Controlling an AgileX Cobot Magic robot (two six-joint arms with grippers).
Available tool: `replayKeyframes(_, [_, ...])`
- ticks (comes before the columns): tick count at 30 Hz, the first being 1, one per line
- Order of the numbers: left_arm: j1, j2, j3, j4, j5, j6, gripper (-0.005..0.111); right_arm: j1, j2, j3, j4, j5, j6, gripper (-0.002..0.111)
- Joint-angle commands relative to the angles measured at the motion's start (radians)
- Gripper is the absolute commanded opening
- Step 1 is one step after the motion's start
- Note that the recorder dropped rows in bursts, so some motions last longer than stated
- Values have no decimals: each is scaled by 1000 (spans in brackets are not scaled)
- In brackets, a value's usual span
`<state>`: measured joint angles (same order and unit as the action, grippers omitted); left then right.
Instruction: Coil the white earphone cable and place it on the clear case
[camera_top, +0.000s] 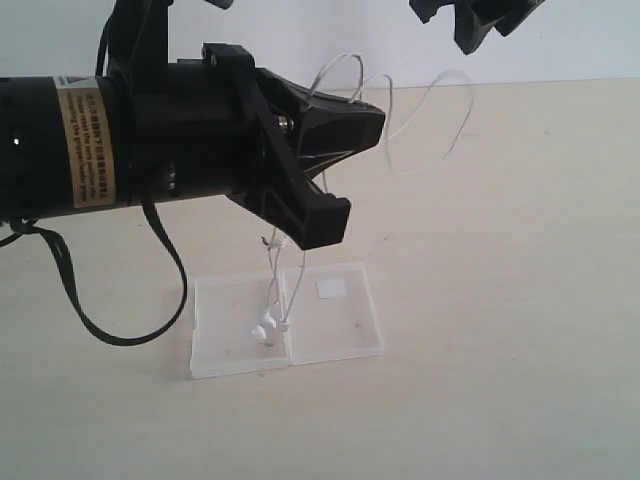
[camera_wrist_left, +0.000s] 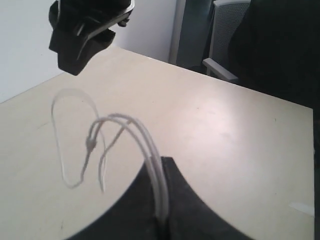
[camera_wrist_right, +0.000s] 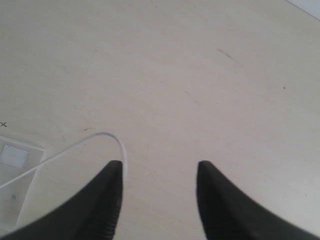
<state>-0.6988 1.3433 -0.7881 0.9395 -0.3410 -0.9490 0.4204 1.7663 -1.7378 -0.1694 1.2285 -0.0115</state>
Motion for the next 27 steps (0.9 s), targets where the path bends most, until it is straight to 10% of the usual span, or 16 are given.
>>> replayKeyframes(1, [1, -11, -5, -4, 21, 2, 0, -1, -20, 5, -32, -7, -3, 68])
replayKeyframes(11, [1, -29, -5, 17, 82, -1, 0, -1, -184, 66, 33, -186, -52, 66])
replayKeyframes(18, [1, -147, -5, 17, 135, -16, 0, -1, -522, 537, 500, -685, -529, 64])
replayKeyframes(27, [1, -204, -5, 22, 219, -29, 0, -1, -688, 941, 1496, -541, -1584, 65])
